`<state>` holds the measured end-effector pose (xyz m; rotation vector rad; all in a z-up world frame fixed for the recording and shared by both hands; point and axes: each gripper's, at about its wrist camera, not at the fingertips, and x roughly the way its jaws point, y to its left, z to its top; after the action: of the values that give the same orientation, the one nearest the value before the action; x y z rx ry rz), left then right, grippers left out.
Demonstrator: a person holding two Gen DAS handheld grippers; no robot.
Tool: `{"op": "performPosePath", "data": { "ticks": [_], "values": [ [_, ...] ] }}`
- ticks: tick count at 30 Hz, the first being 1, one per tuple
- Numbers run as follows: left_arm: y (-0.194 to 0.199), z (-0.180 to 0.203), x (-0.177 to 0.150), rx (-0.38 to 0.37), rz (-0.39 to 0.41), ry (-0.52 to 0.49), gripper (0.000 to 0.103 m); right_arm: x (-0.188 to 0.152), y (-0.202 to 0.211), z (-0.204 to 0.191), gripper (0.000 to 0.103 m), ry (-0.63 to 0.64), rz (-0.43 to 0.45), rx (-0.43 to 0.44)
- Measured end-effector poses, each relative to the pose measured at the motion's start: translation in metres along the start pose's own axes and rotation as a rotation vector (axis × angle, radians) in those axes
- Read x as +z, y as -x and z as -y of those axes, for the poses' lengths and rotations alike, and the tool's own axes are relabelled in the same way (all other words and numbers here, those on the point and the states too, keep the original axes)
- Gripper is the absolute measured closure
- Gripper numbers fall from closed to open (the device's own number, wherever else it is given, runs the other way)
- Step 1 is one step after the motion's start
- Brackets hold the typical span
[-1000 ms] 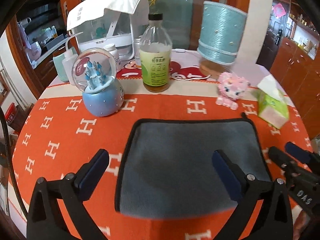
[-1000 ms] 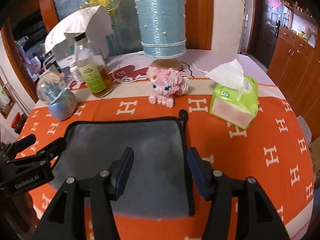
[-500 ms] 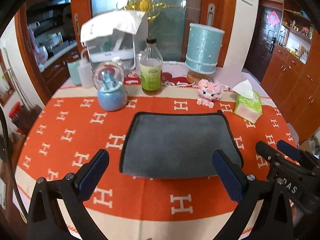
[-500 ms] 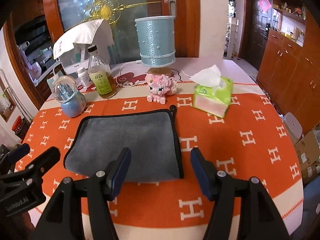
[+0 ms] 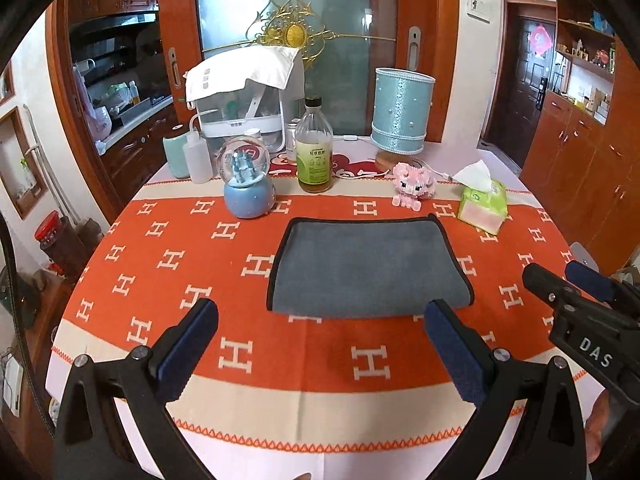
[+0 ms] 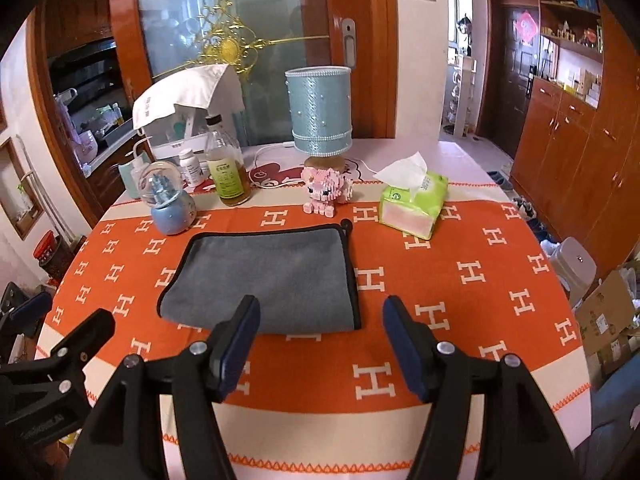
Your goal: Fold towel
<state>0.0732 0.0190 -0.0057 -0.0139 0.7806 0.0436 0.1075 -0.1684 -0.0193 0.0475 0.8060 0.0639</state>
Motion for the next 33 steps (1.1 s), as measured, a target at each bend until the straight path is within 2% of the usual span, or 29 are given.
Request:
{"op": "performPosePath", "data": {
  "ticks": [6,13,24,33],
  "values": [
    [0.019,0.005,-0.017,-0.012,0.0,-0.034,0.001,-0.016,0.021,-0.001,0.039,-0.006,-0.005,0.049],
    [0.042,0.014,-0.03,-0.015,0.054,-0.076,0.001,-0.035,0.041,-0.005,0.039,0.018,0.011,0.051],
    [0.039,0.015,-0.044,-0.005,0.008,-0.054,0.001,-0.055,0.053,-0.003,0.039,0.03,0.003,0.054],
    [0.037,0.014,-0.047,0.006,0.0,-0.036,0.001,-0.064,0.055,0.0,0.039,0.029,0.002,0.046]
  ]
}}
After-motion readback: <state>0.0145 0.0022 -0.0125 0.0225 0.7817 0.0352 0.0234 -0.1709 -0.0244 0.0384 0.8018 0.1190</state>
